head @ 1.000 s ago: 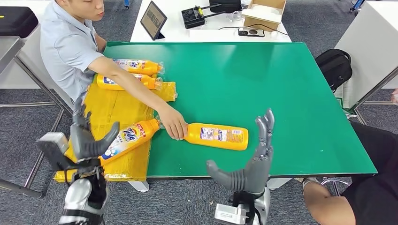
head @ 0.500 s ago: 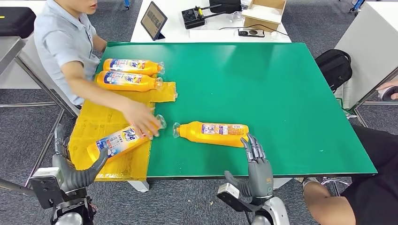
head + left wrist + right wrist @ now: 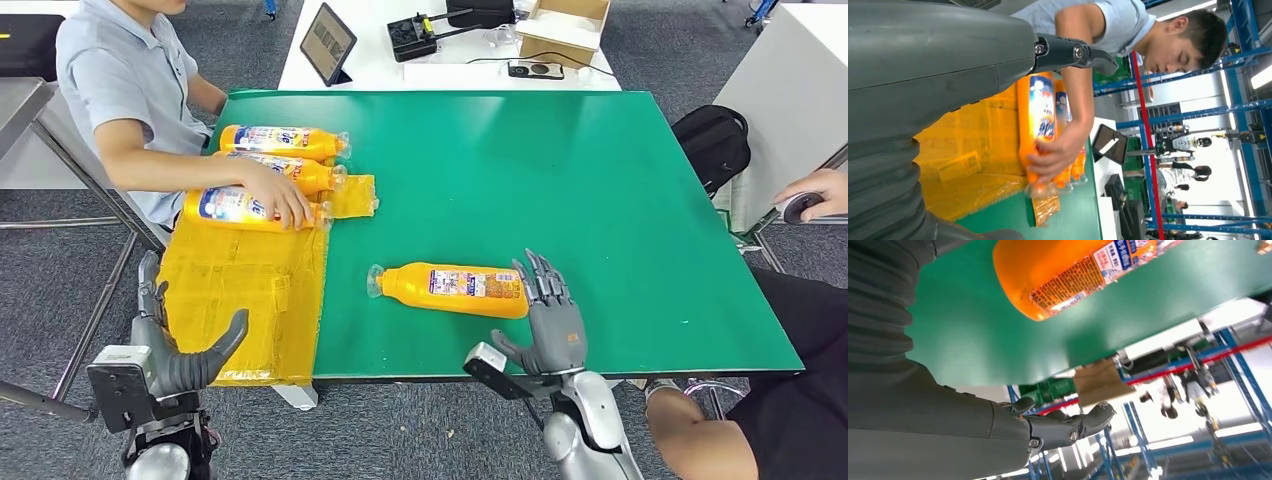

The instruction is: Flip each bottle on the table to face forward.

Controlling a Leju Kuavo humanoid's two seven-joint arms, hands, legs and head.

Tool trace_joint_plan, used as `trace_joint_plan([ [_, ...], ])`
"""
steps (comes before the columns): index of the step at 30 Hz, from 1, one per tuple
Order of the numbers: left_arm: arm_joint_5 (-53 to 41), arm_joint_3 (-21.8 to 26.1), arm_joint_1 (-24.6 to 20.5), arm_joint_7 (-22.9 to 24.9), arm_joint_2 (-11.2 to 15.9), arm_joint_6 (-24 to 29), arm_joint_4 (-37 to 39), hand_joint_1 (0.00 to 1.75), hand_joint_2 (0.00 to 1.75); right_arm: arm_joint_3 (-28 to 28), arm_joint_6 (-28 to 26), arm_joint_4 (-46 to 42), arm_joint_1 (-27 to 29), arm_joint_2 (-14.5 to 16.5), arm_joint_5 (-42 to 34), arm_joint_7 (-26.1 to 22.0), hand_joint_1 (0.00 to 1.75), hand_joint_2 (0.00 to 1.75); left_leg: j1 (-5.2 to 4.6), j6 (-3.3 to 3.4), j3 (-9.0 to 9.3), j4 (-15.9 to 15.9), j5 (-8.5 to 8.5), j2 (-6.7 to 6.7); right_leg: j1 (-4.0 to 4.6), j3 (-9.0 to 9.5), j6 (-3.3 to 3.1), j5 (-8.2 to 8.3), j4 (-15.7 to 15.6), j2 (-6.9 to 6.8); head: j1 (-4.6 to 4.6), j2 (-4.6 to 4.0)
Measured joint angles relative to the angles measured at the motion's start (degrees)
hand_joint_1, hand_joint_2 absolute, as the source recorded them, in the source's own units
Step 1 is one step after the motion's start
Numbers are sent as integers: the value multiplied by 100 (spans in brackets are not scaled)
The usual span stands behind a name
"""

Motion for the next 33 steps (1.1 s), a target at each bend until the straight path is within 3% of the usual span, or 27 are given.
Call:
trace_joint_plan([
  [11,-195,-91,-131,143,0,-21,138,0,175,19,699,1144,-697,-56,-44,439,0,175,0,2,-2,0,1,-1,0,-1,0,0,1,0,-1,0],
  [25,-187,-109,-326,192,2,-122,359,0,175,260,463,1881,-1282,-57,422,644,0,175,0,3,-2,0,3,-1,0,-1,1,1,2,0,1,0],
  [33,-81,-119,-432,214,2,-190,483,0,175,405,600,2139,-1619,-37,444,749,0,175,0,3,-2,0,3,-1,0,-1,1,1,2,0,-1,0],
])
